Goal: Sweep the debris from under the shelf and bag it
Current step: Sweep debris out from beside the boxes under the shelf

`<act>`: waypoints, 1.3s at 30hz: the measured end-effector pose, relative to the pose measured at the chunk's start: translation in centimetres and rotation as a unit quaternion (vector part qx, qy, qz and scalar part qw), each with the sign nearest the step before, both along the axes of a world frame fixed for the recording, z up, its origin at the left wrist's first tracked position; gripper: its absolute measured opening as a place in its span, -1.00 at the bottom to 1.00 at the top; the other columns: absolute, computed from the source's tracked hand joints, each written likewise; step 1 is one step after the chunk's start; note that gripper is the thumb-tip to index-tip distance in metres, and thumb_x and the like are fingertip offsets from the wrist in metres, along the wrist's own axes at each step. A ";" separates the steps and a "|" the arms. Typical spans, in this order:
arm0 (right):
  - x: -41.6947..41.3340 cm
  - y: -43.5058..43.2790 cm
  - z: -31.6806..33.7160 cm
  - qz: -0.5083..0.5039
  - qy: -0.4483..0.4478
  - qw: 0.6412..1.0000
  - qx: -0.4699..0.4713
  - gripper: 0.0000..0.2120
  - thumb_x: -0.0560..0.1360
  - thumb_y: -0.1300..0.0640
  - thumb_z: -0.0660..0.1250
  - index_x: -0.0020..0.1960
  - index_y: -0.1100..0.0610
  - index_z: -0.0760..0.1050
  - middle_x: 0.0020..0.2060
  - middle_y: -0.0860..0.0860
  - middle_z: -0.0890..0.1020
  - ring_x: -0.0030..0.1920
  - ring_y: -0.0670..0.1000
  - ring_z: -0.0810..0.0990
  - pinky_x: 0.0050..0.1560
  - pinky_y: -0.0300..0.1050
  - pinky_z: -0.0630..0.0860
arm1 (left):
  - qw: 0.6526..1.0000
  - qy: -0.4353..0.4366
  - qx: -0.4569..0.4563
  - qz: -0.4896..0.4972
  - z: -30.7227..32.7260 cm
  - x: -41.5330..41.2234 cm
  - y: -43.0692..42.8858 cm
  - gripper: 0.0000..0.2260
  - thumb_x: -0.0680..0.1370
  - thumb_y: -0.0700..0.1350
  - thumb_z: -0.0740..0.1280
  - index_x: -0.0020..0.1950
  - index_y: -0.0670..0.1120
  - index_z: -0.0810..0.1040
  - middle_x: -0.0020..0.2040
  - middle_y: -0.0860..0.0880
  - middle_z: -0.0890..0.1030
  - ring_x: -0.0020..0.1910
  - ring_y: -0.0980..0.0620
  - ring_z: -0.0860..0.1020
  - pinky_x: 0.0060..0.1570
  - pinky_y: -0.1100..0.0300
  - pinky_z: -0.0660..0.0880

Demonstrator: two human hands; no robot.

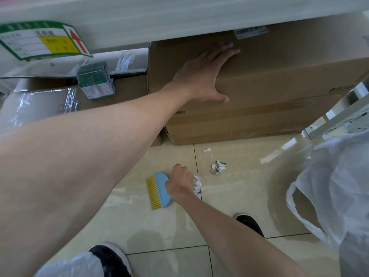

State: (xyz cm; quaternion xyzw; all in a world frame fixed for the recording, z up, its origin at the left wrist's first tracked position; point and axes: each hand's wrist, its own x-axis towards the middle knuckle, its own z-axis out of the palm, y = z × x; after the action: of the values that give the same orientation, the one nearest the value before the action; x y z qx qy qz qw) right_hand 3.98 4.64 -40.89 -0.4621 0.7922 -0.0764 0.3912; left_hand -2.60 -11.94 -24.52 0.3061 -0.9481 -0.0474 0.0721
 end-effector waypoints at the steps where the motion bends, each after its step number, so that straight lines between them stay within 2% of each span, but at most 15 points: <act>1: -0.5 0.1 -0.2 -0.002 0.006 1.000 0.001 -0.76 0.51 0.29 0.28 0.17 0.23 0.41 0.15 0.15 0.50 0.17 0.15 0.52 0.07 -0.04 0.50 | 1.000 0.000 0.000 0.000 0.0 0.0 0.0 -0.01 0.30 0.31 0.47 0.58 0.12 0.03 0.60 0.09 0.04 0.56 0.01 0.05 0.42 -0.02 0.22; 8: -4.0 1.1 -0.8 -0.032 0.028 0.999 0.029 -0.74 0.50 0.25 0.27 0.18 0.22 0.40 0.17 0.14 0.49 0.17 0.16 0.54 0.08 -0.04 0.51 | 1.000 -0.001 0.001 0.003 0.3 0.0 0.3 -0.01 0.30 0.30 0.48 0.58 0.12 0.04 0.59 0.11 0.04 0.56 0.02 0.06 0.41 -0.01 0.23; 12: -5.7 2.0 -0.9 -0.032 0.044 0.998 0.036 -0.76 0.51 0.27 0.26 0.17 0.22 0.41 0.14 0.13 0.51 0.15 0.15 0.56 0.00 -0.07 0.51 | 1.000 -0.003 0.001 0.006 0.3 0.1 0.4 -0.01 0.30 0.31 0.48 0.58 0.12 0.03 0.59 0.10 0.04 0.56 0.02 0.06 0.40 -0.06 0.28; 23: -11.4 1.7 -0.3 0.000 0.105 0.994 0.035 -0.73 0.53 0.23 0.25 0.22 0.22 0.39 0.18 0.15 0.49 0.19 0.17 0.52 0.00 -0.08 0.46 | 1.000 0.008 -0.003 0.003 0.2 0.1 0.3 -0.02 0.29 0.31 0.46 0.58 0.13 0.05 0.59 0.11 0.06 0.56 0.03 0.07 0.45 0.00 0.19; 30: -14.4 1.1 -0.5 -0.030 0.126 0.991 0.026 -0.76 0.53 0.15 0.28 0.15 0.23 0.41 0.13 0.17 0.52 0.15 0.21 0.55 -0.03 -0.04 0.48 | 1.000 0.007 -0.007 0.003 0.2 0.1 0.3 -0.02 0.30 0.31 0.47 0.58 0.12 0.05 0.59 0.10 0.06 0.56 0.03 0.06 0.43 0.01 0.19; 33: -15.3 1.1 -0.8 -0.053 0.125 0.990 0.033 -0.78 0.51 0.16 0.31 0.11 0.23 0.42 0.09 0.16 0.54 0.10 0.20 0.57 -0.13 -0.08 0.45 | 1.000 0.005 -0.004 0.005 0.3 0.0 0.4 -0.03 0.30 0.30 0.47 0.58 0.13 0.05 0.59 0.11 0.06 0.56 0.04 0.07 0.43 0.01 0.20; 39: -17.3 1.8 -1.4 -0.105 0.118 0.986 0.048 -0.76 0.49 0.17 0.32 0.11 0.22 0.41 0.12 0.16 0.51 0.13 0.19 0.55 -0.02 -0.03 0.50 | 1.000 0.005 -0.006 0.008 0.3 0.0 0.5 -0.02 0.29 0.30 0.47 0.58 0.13 0.05 0.59 0.11 0.06 0.56 0.04 0.06 0.42 0.02 0.19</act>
State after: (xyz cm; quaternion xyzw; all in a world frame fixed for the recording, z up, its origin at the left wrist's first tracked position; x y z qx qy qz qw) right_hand -13.28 6.44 -42.34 -0.3628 0.8795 -0.0238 0.3069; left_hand -2.65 -11.47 -24.18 0.3130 -0.9455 -0.0425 0.0794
